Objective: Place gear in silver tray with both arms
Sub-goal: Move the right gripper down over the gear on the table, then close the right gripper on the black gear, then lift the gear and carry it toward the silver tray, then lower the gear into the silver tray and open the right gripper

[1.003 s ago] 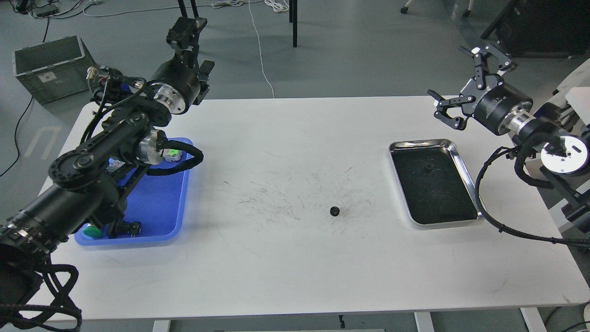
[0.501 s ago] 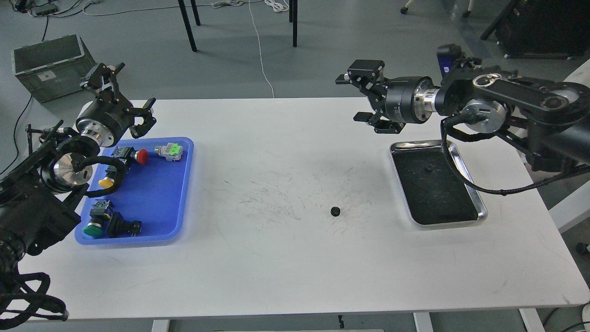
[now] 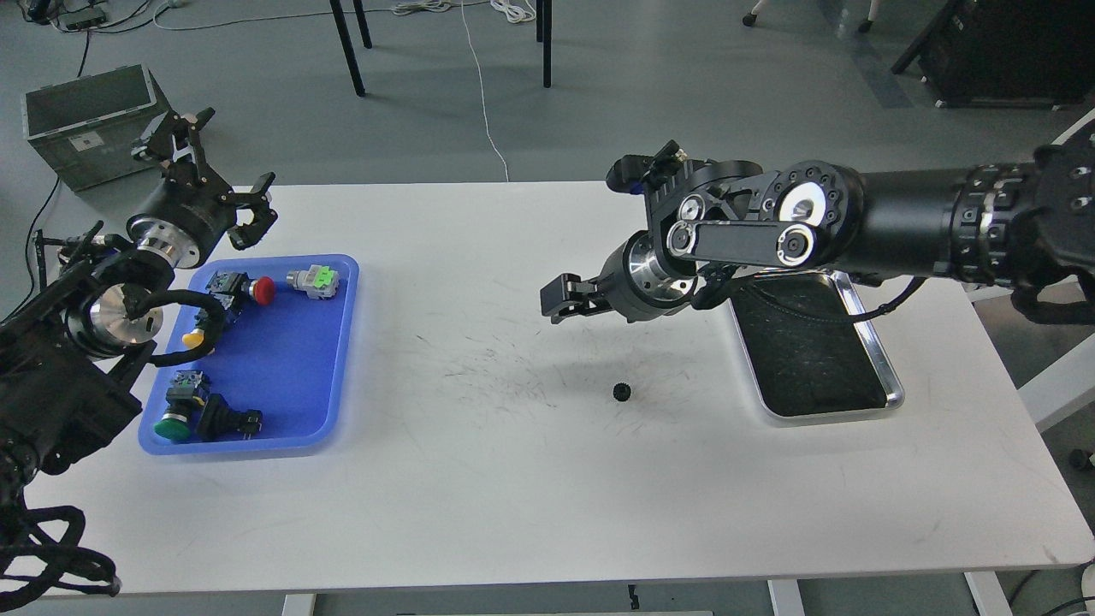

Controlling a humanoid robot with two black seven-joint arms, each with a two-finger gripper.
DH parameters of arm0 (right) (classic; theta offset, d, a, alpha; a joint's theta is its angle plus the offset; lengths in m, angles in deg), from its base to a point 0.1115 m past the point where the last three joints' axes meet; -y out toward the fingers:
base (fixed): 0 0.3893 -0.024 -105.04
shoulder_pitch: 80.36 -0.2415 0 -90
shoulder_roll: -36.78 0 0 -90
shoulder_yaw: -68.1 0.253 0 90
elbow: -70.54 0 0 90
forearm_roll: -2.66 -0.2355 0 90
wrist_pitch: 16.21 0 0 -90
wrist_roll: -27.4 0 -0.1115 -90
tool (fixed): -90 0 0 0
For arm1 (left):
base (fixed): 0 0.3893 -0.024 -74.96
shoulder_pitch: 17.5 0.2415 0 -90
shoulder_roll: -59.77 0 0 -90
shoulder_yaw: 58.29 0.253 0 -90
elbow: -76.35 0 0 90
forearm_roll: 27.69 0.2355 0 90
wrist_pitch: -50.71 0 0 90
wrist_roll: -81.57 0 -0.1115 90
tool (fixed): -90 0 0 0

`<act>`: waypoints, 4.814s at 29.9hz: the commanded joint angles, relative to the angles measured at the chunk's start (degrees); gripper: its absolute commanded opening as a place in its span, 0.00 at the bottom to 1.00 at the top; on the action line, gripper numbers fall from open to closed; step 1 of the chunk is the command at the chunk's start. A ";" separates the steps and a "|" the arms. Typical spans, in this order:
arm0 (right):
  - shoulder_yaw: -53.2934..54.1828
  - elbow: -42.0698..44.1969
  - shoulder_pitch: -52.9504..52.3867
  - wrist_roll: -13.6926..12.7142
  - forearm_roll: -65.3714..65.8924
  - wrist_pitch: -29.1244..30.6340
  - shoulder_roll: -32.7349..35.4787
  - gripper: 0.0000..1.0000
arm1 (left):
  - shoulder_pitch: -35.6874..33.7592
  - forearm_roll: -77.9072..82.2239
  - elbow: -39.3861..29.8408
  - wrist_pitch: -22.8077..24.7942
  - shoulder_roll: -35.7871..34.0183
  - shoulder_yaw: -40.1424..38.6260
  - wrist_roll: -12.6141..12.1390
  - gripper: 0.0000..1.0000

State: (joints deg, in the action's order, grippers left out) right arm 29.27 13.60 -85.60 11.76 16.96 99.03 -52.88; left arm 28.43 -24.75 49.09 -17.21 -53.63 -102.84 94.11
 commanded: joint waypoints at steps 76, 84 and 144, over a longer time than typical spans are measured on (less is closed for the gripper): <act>2.17 4.38 13.49 -4.49 -2.17 -4.93 -0.34 0.80 | 1.10 -0.21 0.02 0.33 -0.68 -0.02 1.96 0.98; 2.17 4.65 13.49 -4.49 -1.56 -5.02 -0.34 0.58 | 1.10 -0.21 0.02 0.33 -0.50 0.07 1.96 0.98; 10.96 -2.38 16.12 0.96 18.83 -2.83 31.65 0.02 | 0.57 0.14 0.02 -0.20 -0.15 0.25 1.87 0.98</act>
State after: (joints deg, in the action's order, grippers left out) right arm 38.80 11.64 -72.31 12.59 34.77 96.57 -21.53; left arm 29.07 -24.61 49.11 -17.41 -53.79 -102.60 95.98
